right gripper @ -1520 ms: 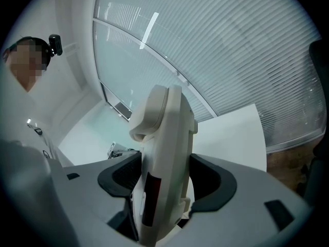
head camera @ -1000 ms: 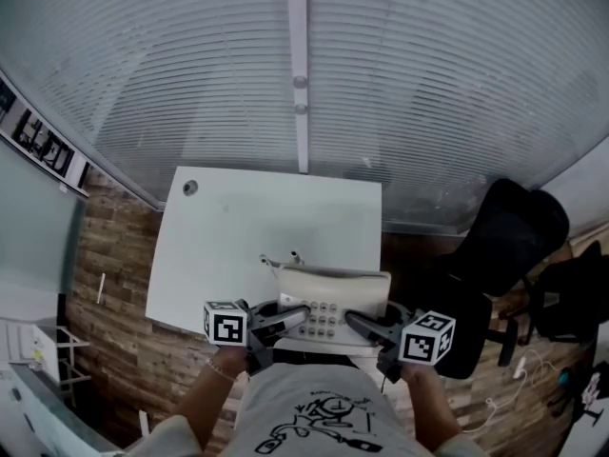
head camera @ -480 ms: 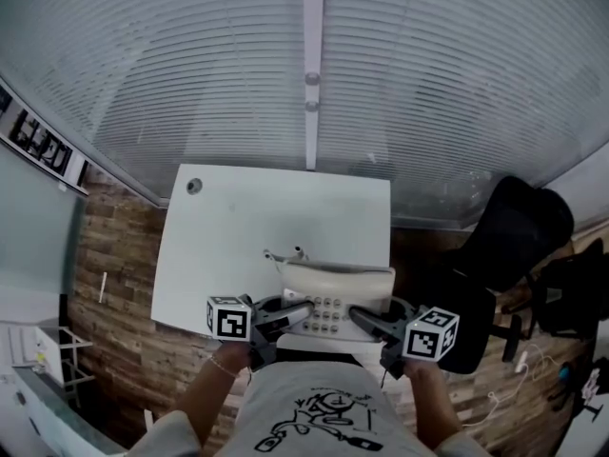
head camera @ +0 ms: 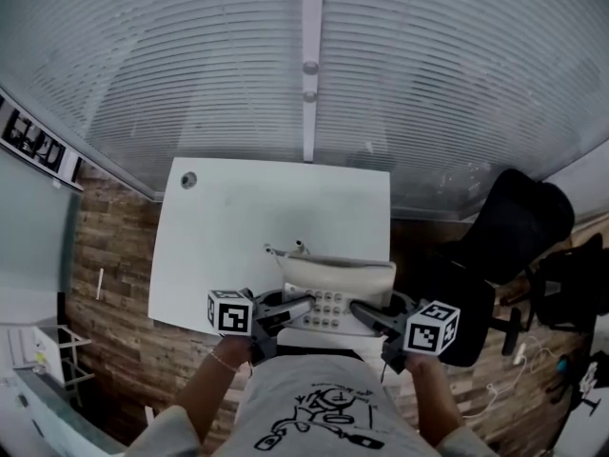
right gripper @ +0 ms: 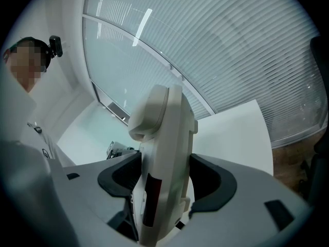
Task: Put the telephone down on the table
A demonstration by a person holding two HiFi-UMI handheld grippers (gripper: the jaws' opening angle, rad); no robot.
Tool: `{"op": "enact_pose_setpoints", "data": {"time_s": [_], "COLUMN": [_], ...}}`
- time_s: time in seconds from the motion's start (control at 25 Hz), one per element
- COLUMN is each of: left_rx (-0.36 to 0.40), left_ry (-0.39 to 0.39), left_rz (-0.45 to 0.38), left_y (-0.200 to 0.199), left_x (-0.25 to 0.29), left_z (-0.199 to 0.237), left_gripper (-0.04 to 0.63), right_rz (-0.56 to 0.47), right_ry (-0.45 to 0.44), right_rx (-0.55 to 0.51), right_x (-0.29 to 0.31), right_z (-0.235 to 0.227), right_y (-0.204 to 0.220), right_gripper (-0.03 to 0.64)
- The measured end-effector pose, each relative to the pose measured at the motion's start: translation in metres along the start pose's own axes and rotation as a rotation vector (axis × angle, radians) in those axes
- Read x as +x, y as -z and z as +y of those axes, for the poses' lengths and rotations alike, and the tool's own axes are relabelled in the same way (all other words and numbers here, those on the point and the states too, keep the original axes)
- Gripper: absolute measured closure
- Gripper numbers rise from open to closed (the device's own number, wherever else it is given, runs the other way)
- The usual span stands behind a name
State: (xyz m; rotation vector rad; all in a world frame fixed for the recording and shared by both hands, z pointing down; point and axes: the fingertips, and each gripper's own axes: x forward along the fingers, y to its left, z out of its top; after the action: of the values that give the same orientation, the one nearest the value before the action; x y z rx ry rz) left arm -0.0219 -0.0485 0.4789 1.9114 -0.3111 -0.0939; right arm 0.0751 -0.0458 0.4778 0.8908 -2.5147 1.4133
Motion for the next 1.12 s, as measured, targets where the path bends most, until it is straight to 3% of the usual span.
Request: {"op": "enact_pose_setpoints", "data": {"time_s": [1.12], "left_rx": [-0.072], "left_ry": [-0.016], "left_rz": [0.001], "left_y": [0.016], "left_x": [0.010], "left_z": [0.060], "left_gripper": [0.431], "right_rz": [0.045], "right_ry": [0.010], "right_rx": [0.044], "right_x": [0.025], "right_z": [-0.054], "right_y": [0.029], "right_gripper": [0.311]}}
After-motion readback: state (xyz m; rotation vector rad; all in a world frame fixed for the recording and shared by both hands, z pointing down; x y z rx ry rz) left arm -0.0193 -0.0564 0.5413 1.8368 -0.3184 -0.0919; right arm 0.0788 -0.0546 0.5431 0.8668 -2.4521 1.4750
